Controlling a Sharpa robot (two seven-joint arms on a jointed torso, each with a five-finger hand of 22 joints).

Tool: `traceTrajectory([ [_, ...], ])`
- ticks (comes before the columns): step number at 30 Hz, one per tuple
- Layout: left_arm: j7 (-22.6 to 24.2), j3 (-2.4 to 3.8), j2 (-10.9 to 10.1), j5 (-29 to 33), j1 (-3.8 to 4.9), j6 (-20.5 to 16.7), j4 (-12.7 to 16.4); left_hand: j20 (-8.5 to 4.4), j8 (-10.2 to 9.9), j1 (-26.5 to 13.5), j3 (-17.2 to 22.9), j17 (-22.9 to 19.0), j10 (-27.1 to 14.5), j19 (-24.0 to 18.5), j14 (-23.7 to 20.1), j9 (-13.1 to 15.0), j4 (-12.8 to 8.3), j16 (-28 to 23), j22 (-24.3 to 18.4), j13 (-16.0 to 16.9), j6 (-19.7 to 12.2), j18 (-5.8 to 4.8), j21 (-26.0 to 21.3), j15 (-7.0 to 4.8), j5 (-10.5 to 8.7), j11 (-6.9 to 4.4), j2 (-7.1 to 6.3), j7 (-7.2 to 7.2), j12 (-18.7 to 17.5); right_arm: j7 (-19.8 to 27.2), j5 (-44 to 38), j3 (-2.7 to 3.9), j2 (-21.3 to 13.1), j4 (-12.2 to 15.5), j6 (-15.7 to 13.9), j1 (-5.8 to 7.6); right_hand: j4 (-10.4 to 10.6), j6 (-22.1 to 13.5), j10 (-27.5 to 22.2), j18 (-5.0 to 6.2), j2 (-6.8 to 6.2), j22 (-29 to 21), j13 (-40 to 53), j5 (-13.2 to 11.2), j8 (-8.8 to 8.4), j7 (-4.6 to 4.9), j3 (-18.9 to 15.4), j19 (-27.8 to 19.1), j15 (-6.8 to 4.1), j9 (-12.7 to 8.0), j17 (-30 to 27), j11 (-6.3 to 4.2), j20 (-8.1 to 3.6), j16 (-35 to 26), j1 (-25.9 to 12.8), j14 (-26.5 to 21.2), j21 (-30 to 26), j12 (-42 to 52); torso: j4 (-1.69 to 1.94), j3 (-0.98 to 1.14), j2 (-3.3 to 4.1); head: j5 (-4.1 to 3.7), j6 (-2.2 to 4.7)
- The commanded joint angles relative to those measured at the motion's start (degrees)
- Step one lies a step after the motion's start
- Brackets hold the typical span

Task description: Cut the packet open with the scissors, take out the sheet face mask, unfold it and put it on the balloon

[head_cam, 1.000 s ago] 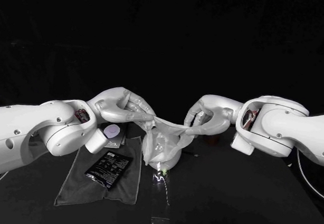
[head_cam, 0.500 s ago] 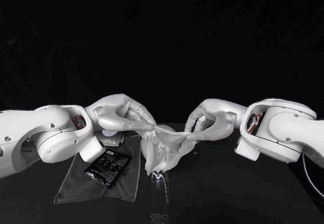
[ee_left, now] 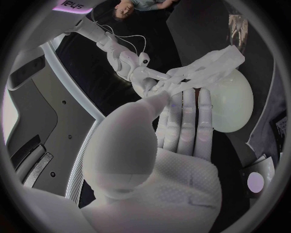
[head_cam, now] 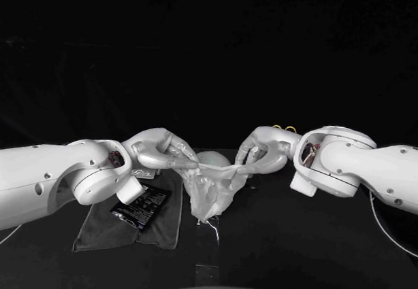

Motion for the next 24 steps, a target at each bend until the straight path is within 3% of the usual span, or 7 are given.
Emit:
traceTrajectory([
  [1,0.33,0.22,1.36,-0.08,-0.05,-2.77,-2.81,0.01,0.07,0.18,0.34,0.05,0.23,-0.48,0.07,5.66,-0.09,-0.27,0.05,0.07,0.32,0.95,0.31,0.04,0.25,0.14,0.58,0.00,-0.19,1.63,-3.42,0.06,1.77,-2.74,-3.35,-0.17,-0.33,0.41,-0.14,0.53,0.47,0.08,0.01,0.24,0.19,0.04,0.06,0.26,0.01,0.48,0.07,-0.34,-0.03,-0.29,-0.02,0.16,0.09,-0.33,-0.05,0.06,0.10,0.00,-0.32],
  [8,1.82,0.94,4.83,0.29,0.32,-3.80,-9.72,0.00,0.03,0.17,0.41,0.06,0.23,-0.53,0.07,5.71,-0.15,-0.29,0.12,0.07,0.28,0.95,0.39,0.05,0.25,0.16,0.62,0.03,-0.22,2.88,-5.64,0.11,5.91,-8.67,-5.62,-0.23,-0.35,0.41,-0.14,0.53,0.50,0.08,0.01,0.24,0.19,0.03,0.07,0.27,0.01,0.49,0.07,-0.35,-0.03,-0.30,-0.01,0.16,0.08,-0.33,0.00,-0.02,0.11,-0.09,-0.44],
  [15,3.09,2.69,8.68,-0.73,2.37,-3.32,-16.27,0.00,0.00,0.19,0.46,0.06,0.20,-0.60,0.04,5.75,-0.22,-0.34,0.17,0.07,0.24,0.94,0.44,0.07,0.25,0.18,0.65,0.05,-0.26,4.03,-7.35,0.26,9.30,-13.35,-6.97,0.57,-0.41,0.41,-0.14,0.53,0.52,0.08,0.01,0.24,0.18,0.02,0.09,0.28,-0.01,0.49,0.07,-0.37,-0.04,-0.31,0.03,0.15,0.08,-0.33,0.11,-0.02,-0.04,0.30,-0.77],
  [24,3.68,3.17,12.35,-1.98,4.08,-2.99,-22.16,0.02,-0.06,0.19,0.55,0.07,0.13,-0.77,-0.05,5.84,-0.33,-0.43,0.27,0.08,0.16,0.91,0.53,0.11,0.25,0.23,0.71,0.10,-0.34,5.26,-9.69,0.48,12.75,-18.73,-8.64,2.43,-0.41,0.41,-0.14,0.53,0.52,0.08,0.01,0.24,0.18,0.02,0.09,0.28,-0.01,0.49,0.07,-0.37,-0.04,-0.31,0.03,0.15,0.08,-0.33,0.06,-0.05,0.02,0.52,-0.34],
])
